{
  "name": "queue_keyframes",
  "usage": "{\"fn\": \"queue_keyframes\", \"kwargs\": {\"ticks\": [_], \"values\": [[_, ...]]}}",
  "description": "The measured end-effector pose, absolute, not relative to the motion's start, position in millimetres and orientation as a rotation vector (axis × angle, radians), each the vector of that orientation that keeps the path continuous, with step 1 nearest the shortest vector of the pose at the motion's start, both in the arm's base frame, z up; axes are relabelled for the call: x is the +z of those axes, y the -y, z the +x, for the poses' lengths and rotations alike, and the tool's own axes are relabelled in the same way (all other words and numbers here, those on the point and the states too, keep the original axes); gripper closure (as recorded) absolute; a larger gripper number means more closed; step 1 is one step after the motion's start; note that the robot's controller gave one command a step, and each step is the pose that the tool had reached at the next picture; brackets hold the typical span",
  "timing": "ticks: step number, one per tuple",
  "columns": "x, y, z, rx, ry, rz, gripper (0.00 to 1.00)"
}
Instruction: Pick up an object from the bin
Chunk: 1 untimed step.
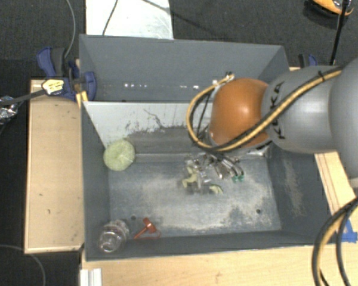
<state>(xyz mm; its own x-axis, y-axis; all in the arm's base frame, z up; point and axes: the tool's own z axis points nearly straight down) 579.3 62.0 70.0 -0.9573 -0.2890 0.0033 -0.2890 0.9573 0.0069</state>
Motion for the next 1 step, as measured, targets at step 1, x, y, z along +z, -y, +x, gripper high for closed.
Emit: {"fn": "queue_keyframes", "kwargs": {"ticks": [1], "values": [[70.1,-62.0,579.4,-0.010,3.104,0.456,1.00]]}}
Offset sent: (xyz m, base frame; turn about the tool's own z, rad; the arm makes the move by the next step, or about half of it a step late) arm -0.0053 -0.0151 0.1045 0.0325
